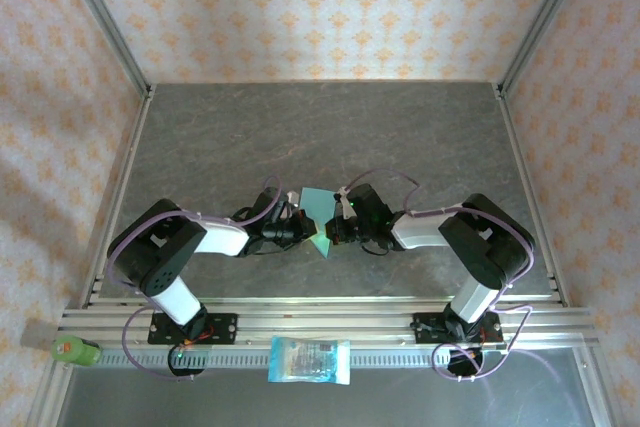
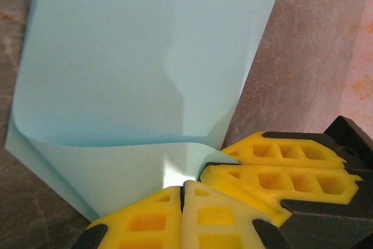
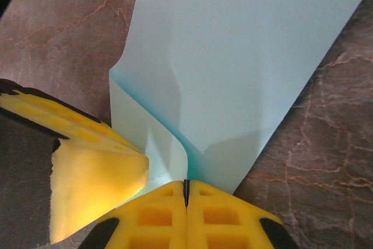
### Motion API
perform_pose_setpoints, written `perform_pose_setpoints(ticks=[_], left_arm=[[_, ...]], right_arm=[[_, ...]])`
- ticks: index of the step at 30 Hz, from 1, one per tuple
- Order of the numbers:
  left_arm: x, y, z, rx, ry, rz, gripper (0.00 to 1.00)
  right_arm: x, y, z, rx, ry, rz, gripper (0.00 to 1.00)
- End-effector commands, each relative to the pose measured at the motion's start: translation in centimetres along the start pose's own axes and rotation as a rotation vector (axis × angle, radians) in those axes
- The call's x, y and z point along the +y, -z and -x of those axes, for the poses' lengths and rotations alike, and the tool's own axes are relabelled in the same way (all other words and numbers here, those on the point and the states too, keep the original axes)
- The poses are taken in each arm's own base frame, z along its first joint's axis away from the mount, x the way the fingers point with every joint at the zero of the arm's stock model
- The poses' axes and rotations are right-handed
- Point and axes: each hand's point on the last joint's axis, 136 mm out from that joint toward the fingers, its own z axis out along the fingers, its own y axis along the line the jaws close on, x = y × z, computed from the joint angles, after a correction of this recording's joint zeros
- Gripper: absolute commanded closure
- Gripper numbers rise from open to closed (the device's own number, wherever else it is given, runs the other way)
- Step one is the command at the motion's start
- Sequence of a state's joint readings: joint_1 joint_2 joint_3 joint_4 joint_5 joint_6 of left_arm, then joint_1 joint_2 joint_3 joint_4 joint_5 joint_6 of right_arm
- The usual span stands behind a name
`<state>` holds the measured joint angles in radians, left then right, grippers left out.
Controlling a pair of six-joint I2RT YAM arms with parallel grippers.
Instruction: Fold a paper plane with a square sheet of paper (pick it up from the middle)
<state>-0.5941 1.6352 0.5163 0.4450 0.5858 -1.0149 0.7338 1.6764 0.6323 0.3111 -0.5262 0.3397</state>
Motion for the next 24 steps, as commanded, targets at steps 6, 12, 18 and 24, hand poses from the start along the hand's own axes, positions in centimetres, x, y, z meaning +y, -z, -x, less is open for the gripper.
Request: perform_pose_setpoints(ticks=[6,12,18,24], left_arm=[[-1.2,0.8,0.8,-0.038,-0.062,-0.003,0.98],[-2.4,2.5,2.1,-0.111,-0.092,0.013,0.93],[-1.4,1.6,1.8,-0.084,-0.08,0.037,0.94],[1.3,0.9,1.8,-0.08,-0.065,0.126,0.98]], right_arm=[[-2.4,-0.2,-1.4,0.03,-0.03,-0.09,0.99],[-2.4,-0.1,-1.4,0.027,-0.03,-0.093,0.99],[-2.5,-0.1,-1.5,0.03,-0.033,-0.094,1.0],[-2.3,0.0,-1.3,0.026,-0.032,-0.091,1.0]])
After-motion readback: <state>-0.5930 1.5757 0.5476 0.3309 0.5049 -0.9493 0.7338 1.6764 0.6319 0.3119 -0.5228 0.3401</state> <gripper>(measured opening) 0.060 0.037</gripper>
